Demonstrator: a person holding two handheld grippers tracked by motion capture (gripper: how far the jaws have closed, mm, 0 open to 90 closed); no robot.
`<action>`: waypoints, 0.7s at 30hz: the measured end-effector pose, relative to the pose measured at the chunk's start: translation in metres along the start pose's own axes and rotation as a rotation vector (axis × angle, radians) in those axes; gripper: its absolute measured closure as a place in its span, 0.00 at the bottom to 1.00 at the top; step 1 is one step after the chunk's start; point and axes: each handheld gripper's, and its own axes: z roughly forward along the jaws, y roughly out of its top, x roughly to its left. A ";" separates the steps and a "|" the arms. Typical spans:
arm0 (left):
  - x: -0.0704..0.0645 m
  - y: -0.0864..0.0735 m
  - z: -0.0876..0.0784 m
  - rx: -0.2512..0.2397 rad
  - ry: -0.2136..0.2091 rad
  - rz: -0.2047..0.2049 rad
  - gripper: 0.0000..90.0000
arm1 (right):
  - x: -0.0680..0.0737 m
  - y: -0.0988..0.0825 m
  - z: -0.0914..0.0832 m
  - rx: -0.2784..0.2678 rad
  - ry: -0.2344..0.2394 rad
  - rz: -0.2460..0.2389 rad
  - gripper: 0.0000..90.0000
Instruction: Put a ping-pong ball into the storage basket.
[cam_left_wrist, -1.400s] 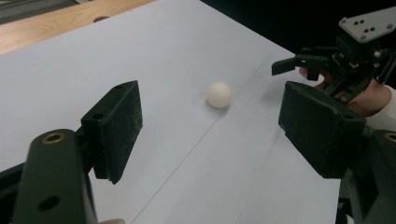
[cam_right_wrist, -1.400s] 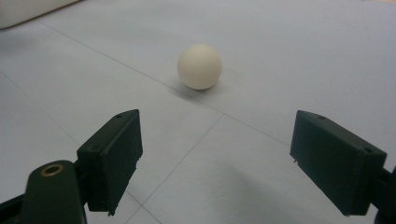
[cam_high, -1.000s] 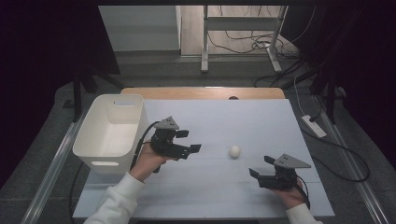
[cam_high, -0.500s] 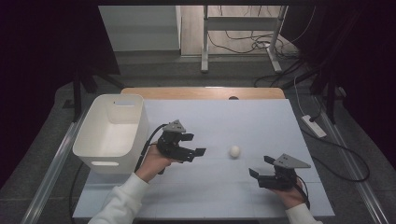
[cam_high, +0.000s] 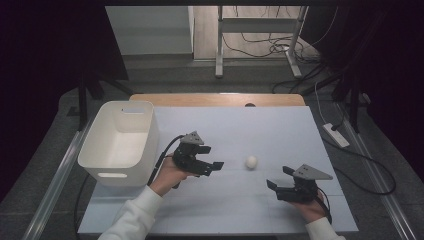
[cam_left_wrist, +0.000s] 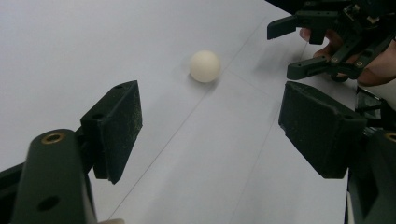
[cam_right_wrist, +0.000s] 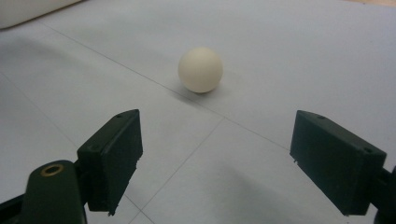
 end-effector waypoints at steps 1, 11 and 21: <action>0.000 0.000 0.001 0.003 -0.001 0.001 0.25 | 0.000 0.000 0.000 0.000 0.000 0.000 0.19; 0.000 0.000 0.013 0.018 -0.012 -0.001 0.25 | 0.001 -0.001 0.000 -0.001 0.000 -0.003 0.19; 0.000 0.001 0.030 0.043 -0.017 0.003 0.25 | 0.001 -0.001 -0.001 0.002 -0.002 -0.002 0.19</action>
